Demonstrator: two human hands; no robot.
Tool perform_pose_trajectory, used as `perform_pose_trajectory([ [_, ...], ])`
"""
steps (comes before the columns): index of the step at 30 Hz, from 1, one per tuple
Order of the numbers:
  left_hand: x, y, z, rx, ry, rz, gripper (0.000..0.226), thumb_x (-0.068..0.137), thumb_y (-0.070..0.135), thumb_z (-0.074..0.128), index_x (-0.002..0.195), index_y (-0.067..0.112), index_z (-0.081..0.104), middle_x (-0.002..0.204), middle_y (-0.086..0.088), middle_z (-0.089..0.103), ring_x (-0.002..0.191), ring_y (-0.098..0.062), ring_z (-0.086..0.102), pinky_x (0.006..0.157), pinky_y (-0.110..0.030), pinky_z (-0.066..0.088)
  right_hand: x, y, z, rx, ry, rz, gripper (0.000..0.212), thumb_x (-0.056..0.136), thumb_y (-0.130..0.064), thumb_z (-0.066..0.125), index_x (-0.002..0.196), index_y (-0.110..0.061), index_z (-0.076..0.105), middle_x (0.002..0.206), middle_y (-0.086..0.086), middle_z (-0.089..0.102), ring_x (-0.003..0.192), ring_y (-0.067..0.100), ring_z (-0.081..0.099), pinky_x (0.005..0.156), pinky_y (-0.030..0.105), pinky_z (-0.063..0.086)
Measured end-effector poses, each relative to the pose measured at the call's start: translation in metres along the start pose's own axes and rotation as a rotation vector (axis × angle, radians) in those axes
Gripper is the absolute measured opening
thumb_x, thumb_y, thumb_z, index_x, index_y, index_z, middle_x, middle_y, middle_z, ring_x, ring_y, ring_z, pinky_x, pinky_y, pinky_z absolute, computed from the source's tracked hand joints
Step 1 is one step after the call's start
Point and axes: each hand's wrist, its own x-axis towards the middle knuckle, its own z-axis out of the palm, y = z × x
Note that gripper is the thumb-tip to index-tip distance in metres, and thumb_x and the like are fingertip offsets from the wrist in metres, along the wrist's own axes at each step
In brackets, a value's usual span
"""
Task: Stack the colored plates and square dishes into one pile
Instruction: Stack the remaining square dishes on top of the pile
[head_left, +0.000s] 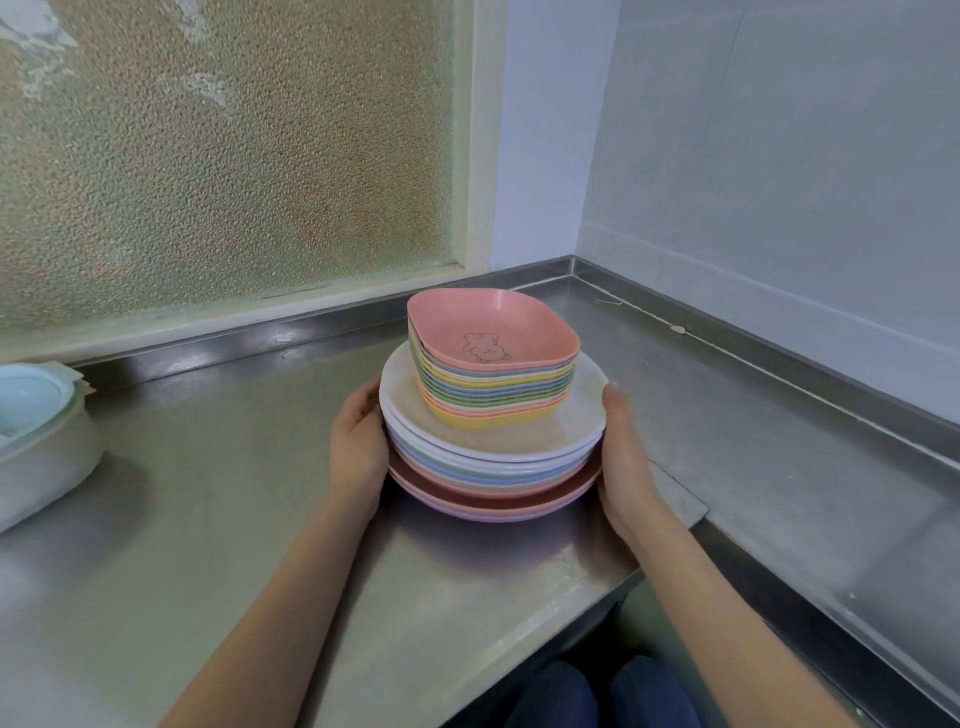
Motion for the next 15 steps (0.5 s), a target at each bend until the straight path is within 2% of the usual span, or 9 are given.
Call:
perform_pose_trajectory([
  [3,-0.005,-0.003,-0.003,0.044,0.031,0.012,0.039,0.089,-0.007,0.041,0.112,0.014,0.066,0.099,0.003,0.072,0.088,-0.008,0.067,0.07,-0.015,0.055,0.003,0.001,0.004,-0.008,-0.014,-0.001,0.072,0.08,-0.074,0.026,0.132,-0.029,0.048,0.128,0.0,0.06,0.117,0.019,0.057,0.107,0.045,0.04],
  [7,0.002,0.0,-0.023,0.172,0.085,0.035,0.041,0.086,-0.009,0.043,0.115,0.008,0.065,0.111,-0.007,0.071,0.102,-0.021,0.065,0.091,-0.034,0.052,0.011,0.001,0.024,0.032,-0.035,0.013,0.07,0.079,-0.069,0.029,0.129,-0.025,0.051,0.125,0.003,0.062,0.115,0.021,0.058,0.105,0.046,0.041],
  [11,0.007,0.003,-0.06,0.237,0.235,0.048,0.04,0.085,-0.007,0.044,0.111,0.014,0.066,0.104,-0.002,0.069,0.097,-0.018,0.062,0.084,-0.031,0.047,0.021,0.002,0.067,0.093,-0.11,0.032,0.064,0.082,-0.061,0.032,0.125,-0.02,0.055,0.121,0.006,0.064,0.113,0.022,0.059,0.105,0.046,0.042],
  [15,0.021,0.012,-0.104,0.284,0.338,0.045,0.039,0.085,-0.008,0.043,0.112,0.009,0.067,0.103,-0.004,0.068,0.098,-0.02,0.061,0.089,-0.032,0.047,0.033,0.001,0.121,0.075,-0.176,0.073,0.06,0.083,-0.055,0.032,0.123,-0.017,0.056,0.118,0.008,0.065,0.11,0.023,0.06,0.103,0.046,0.044],
])
